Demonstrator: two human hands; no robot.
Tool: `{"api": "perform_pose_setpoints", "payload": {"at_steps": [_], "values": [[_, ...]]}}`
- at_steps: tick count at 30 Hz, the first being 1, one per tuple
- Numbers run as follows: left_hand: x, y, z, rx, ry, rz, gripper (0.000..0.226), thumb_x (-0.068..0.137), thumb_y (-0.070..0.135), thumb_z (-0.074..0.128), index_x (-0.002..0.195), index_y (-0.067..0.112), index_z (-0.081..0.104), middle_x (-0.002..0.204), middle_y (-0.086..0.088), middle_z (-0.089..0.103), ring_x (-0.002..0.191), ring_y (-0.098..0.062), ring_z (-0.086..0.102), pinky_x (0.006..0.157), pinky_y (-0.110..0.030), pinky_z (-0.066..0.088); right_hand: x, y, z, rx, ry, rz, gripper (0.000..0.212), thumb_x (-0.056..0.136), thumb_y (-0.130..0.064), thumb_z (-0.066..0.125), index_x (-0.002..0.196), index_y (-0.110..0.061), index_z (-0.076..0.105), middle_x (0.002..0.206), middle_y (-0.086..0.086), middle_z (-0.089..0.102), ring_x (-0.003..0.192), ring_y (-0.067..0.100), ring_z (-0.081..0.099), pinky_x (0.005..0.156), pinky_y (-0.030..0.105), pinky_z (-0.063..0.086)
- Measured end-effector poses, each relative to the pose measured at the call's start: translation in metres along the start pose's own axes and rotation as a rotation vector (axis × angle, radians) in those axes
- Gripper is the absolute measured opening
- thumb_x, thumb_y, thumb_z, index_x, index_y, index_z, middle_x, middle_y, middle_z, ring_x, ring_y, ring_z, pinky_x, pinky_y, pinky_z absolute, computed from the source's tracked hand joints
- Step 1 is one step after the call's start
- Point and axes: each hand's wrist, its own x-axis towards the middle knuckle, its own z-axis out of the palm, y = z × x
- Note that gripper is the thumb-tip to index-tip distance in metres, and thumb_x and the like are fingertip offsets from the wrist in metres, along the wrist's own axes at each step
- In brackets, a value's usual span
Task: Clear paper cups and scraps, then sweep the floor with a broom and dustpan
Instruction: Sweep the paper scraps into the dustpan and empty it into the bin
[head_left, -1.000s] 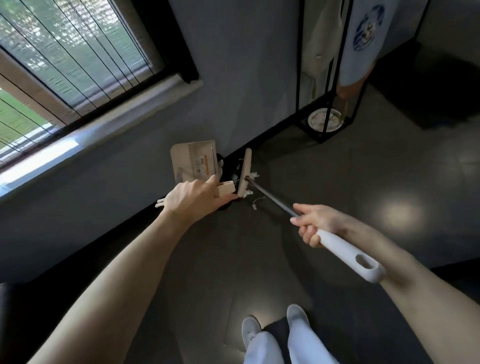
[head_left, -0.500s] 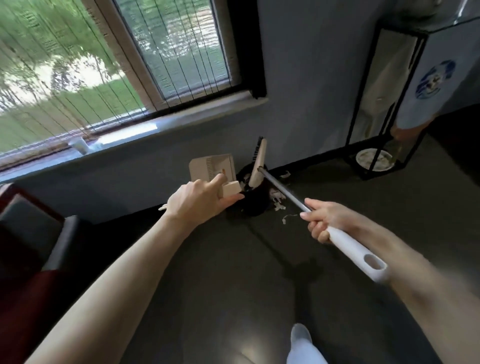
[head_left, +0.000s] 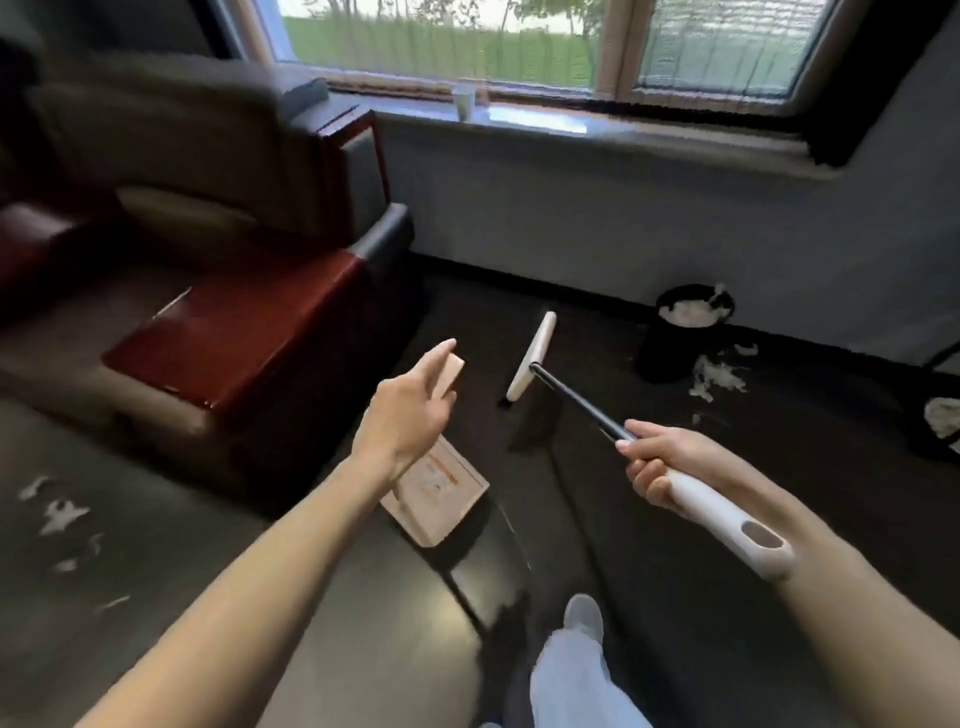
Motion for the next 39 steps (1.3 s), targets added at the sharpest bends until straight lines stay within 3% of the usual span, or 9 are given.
{"api": "perform_pose_setpoints", "payload": {"at_steps": [2, 8, 19, 24, 28, 32, 39], "values": [[-0.033, -0.041, -0.018, -0.028, 0.021, -0.122, 0.058, 0.092, 0.023, 0.06, 0.14, 0.048, 0.039, 0.115, -0.001, 0.069, 0.096, -0.018, 0.066, 0.087, -0.036, 0.052, 0.006, 0.019, 0.028, -0.074, -0.049, 0.059, 0.058, 0.098, 0.001, 0.044, 0.146, -0.026, 0.031, 0.058, 0.004, 0.038, 0.031, 0.003, 0.037, 0.027, 0.013, 0.031], [-0.148, -0.132, -0.054, 0.101, 0.11, -0.463, 0.056, 0.094, 0.031, 0.055, 0.142, 0.051, 0.033, 0.117, -0.006, 0.067, 0.101, -0.028, 0.062, 0.084, -0.035, 0.047, 0.027, 0.07, 0.11, -0.377, -0.223, 0.229, 0.057, 0.097, 0.005, 0.042, 0.146, -0.023, 0.032, 0.054, 0.003, 0.038, 0.03, 0.003, 0.035, 0.029, 0.012, 0.029], [-0.33, -0.206, -0.123, 0.08, 0.494, -0.983, 0.056, 0.098, 0.025, 0.051, 0.147, 0.043, 0.031, 0.119, -0.018, 0.065, 0.104, -0.041, 0.059, 0.09, -0.042, 0.046, 0.046, 0.159, 0.245, -0.877, -0.53, 0.414, 0.061, 0.096, 0.005, 0.047, 0.147, -0.022, 0.029, 0.049, 0.005, 0.048, 0.032, 0.006, 0.04, 0.031, 0.016, 0.037], [-0.367, -0.244, -0.158, 0.001, 0.746, -1.068, 0.053, 0.096, 0.02, 0.056, 0.144, 0.036, 0.04, 0.115, -0.018, 0.066, 0.101, -0.038, 0.059, 0.083, -0.035, 0.042, 0.052, 0.197, 0.337, -1.002, -0.619, 0.438, 0.059, 0.094, 0.004, 0.05, 0.146, -0.018, 0.032, 0.05, 0.007, 0.053, 0.034, 0.008, 0.045, 0.033, 0.018, 0.041], [-0.364, -0.296, -0.193, -0.12, 0.855, -1.118, 0.053, 0.096, 0.018, 0.056, 0.144, 0.035, 0.041, 0.117, -0.017, 0.065, 0.116, -0.033, 0.054, 0.098, -0.037, 0.04, 0.069, 0.223, 0.419, -1.114, -0.653, 0.414, 0.051, 0.094, 0.002, 0.052, 0.14, -0.014, 0.037, 0.053, 0.008, 0.052, 0.036, 0.008, 0.046, 0.035, 0.018, 0.042], [-0.349, -0.347, -0.232, -0.144, 0.945, -1.133, 0.052, 0.095, 0.018, 0.057, 0.143, 0.033, 0.043, 0.114, -0.019, 0.066, 0.1, -0.033, 0.057, 0.089, -0.036, 0.044, 0.085, 0.236, 0.496, -1.214, -0.68, 0.374, 0.04, 0.093, -0.001, 0.057, 0.127, -0.015, 0.042, 0.051, 0.007, 0.055, 0.036, 0.008, 0.048, 0.036, 0.018, 0.043], [-0.288, -0.449, -0.301, -0.177, 1.025, -1.137, 0.051, 0.096, 0.019, 0.056, 0.144, 0.032, 0.042, 0.126, -0.01, 0.063, 0.105, -0.029, 0.058, 0.092, -0.037, 0.044, 0.143, 0.229, 0.631, -1.243, -0.693, 0.303, 0.066, 0.093, 0.001, 0.055, 0.149, -0.017, 0.024, 0.047, 0.004, 0.056, 0.034, 0.007, 0.047, 0.034, 0.018, 0.042]]}}
